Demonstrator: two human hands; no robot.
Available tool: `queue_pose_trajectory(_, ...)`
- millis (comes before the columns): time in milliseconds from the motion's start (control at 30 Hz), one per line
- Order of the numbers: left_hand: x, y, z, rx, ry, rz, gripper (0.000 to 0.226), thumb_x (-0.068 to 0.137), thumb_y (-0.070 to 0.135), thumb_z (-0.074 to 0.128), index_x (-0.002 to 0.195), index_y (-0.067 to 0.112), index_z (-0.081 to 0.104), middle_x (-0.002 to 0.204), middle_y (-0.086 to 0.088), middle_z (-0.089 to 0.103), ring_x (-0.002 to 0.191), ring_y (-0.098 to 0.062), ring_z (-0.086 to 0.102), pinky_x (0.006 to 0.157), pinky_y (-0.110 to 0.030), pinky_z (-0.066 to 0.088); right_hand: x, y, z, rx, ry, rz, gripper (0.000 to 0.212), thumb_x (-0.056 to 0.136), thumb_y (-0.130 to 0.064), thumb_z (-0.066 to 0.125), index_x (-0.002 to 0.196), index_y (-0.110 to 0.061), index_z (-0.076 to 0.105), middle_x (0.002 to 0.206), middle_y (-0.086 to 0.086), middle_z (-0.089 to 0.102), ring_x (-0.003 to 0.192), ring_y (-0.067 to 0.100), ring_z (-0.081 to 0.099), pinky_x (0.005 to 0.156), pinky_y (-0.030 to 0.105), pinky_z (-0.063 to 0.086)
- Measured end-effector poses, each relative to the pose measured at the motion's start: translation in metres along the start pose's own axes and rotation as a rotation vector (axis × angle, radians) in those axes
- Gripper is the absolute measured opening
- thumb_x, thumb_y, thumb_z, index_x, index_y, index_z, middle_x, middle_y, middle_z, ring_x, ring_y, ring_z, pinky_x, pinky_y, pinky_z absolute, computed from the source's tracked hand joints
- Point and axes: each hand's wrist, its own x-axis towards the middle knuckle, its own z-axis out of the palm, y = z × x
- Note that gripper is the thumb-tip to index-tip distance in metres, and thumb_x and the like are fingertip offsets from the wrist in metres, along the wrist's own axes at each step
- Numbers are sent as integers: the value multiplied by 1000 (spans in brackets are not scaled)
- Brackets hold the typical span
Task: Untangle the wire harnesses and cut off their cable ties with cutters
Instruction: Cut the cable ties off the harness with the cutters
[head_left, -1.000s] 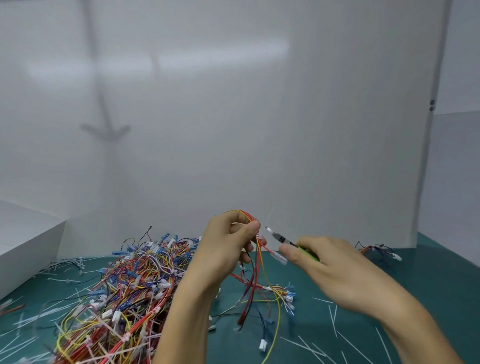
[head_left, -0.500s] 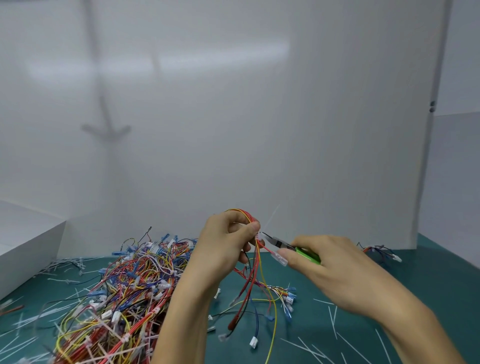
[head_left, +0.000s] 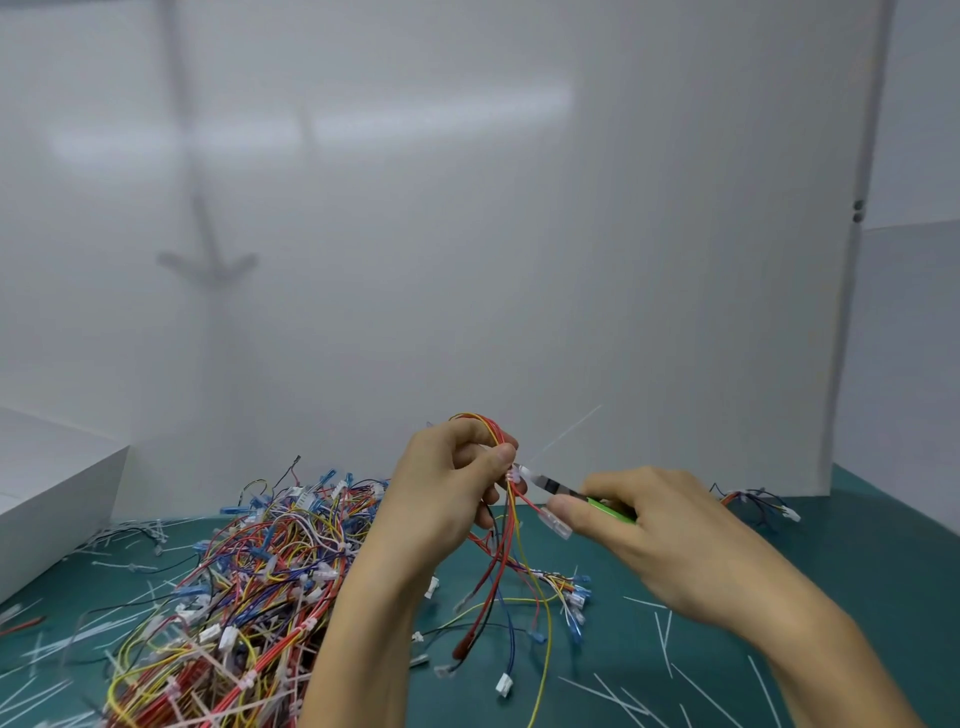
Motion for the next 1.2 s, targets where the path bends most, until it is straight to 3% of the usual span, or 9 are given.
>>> queue_pose_trajectory(200, -3, 5, 0, -23, -35, 3, 10, 98, 7, 56, 97, 5, 66, 63, 1, 67, 54, -3, 55, 45, -18, 45, 2, -3, 6, 117, 9, 46, 62, 90, -68, 38, 74, -16, 66, 50, -2, 45, 44, 9, 38, 48, 20, 33)
queue_pose_trajectory(367, -3, 7, 1, -32, -75, -26, 13, 100, 7, 53, 91, 11, 62, 70, 0, 73, 66, -7, 67, 49, -18, 47, 7, -4, 9, 453, 53, 189, 60, 95, -61, 40, 68, -16, 68, 53, -1, 63, 46, 10, 57, 57, 32, 53)
queue_pose_trajectory(500, -6, 12, 2, 35, -212, 8, 9, 97, 5, 56, 91, 7, 62, 77, 0, 75, 70, -5, 66, 56, -16, 49, 12, -5, 11, 724, 154, 211, 59, 76, -70, 53, 75, -15, 74, 59, -4, 64, 57, 10, 60, 62, 32, 56)
queue_pose_trajectory(600, -10, 18, 8, 183, -397, 89, 17, 93, 4, 61, 88, 19, 66, 78, 6, 73, 76, -3, 64, 67, -16, 50, 12, -10, 17, 856, 198, 192, 61, 65, -70, 60, 75, -10, 72, 61, -4, 65, 57, 7, 61, 60, 29, 58)
queue_pose_trajectory(733, -11, 16, 24, 321, -462, 133, 12, 89, 9, 67, 94, 17, 73, 88, 3, 75, 87, -3, 68, 83, -19, 51, 12, -13, 23, 949, 304, 166, 39, 78, -44, 75, 71, -7, 68, 55, -1, 57, 49, 9, 54, 45, 20, 44)
queue_pose_trajectory(833, -8, 13, 22, 311, -460, 122, 15, 87, 9, 70, 92, 21, 76, 82, 11, 74, 83, 3, 66, 80, -15, 50, 11, -10, 20, 944, 346, 143, 9, 81, -25, 78, 77, -18, 73, 63, 5, 66, 55, 11, 59, 49, 26, 49)
queue_pose_trajectory(933, -3, 3, 6, 301, -398, 40, 23, 91, 2, 62, 95, 20, 77, 89, 9, 77, 89, 2, 68, 78, -11, 50, 10, -6, 14, 801, 347, 55, 4, 83, -27, 77, 83, -28, 73, 68, 0, 66, 60, 11, 55, 60, 29, 51)
queue_pose_trajectory(1067, 1, -17, -5, 68, -110, -247, 25, 103, 11, 44, 111, 9, 67, 89, -4, 78, 76, -9, 71, 65, -18, 56, 8, -10, 6, 756, 250, -115, 5, 84, -19, 76, 83, -23, 73, 99, -15, 67, 86, 3, 67, 74, 14, 52)
queue_pose_trajectory(1200, 3, -23, -4, -437, -51, -476, 54, 106, 44, 32, 108, 2, 66, 92, -14, 77, 81, -22, 76, 59, -26, 59, 5, -12, 2, 636, 100, -240, 13, 82, -10, 78, 86, -22, 75, 119, -31, 60, 115, -13, 54, 87, 2, 41)
